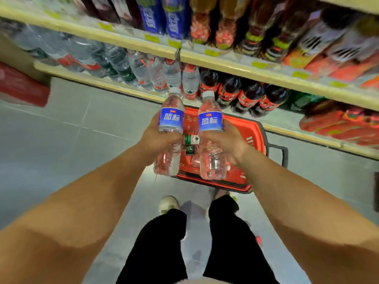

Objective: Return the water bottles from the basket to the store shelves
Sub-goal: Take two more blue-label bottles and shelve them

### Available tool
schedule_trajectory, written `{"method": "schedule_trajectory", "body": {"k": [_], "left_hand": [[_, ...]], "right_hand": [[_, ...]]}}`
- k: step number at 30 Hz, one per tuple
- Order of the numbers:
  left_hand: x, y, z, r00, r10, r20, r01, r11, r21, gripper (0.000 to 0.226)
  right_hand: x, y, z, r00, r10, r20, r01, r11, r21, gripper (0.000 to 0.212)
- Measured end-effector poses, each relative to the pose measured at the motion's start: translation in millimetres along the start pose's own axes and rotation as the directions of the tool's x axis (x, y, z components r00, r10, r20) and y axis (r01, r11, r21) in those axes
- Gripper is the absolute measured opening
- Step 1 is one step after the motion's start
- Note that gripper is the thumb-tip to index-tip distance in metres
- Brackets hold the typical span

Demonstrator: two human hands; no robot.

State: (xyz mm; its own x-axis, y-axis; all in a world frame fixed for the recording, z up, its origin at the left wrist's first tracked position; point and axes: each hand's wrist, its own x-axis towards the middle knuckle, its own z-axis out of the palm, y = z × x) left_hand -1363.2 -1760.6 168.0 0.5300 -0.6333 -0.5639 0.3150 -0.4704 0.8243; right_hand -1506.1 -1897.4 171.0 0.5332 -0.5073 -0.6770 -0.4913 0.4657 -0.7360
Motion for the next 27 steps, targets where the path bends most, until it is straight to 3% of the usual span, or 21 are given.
{"method": "schedule_trajectory", "body": {"k": [5,8,10,18,27], "left_hand": [[-80,63,-41,0.997,0.016,-0.075,-0.016,1.0,-0.007,0.076],[-110,77,-65,0.987,0.021,-0.159,-0.03,0.998,-0.059,0.073],[-127,82,-85,0.971,0.037,-0.236,-0.056,0.995,-0.076,0.071],[-169,79,-199,0.841,0.088,-0.533,-0.19,0.972,-0.139,0.081],[-160,96,-405,0.83,0.108,-0.547,-0.211,0.969,-0.13,0.067]], "right_hand": [[-62,-66,39,0.99,-0.08,0.116,0.08,0.997,0.009,0.022],[-77,-92,71,0.973,-0.106,0.206,0.115,0.993,-0.032,0.06],[-82,-107,96,0.957,-0.111,0.267,0.138,0.987,-0.085,0.073],[-78,-156,228,0.869,-0.24,0.433,0.365,0.902,-0.232,0.051],[-44,-199,437,0.87,-0.298,0.392,0.396,0.897,-0.198,0.06]]}}
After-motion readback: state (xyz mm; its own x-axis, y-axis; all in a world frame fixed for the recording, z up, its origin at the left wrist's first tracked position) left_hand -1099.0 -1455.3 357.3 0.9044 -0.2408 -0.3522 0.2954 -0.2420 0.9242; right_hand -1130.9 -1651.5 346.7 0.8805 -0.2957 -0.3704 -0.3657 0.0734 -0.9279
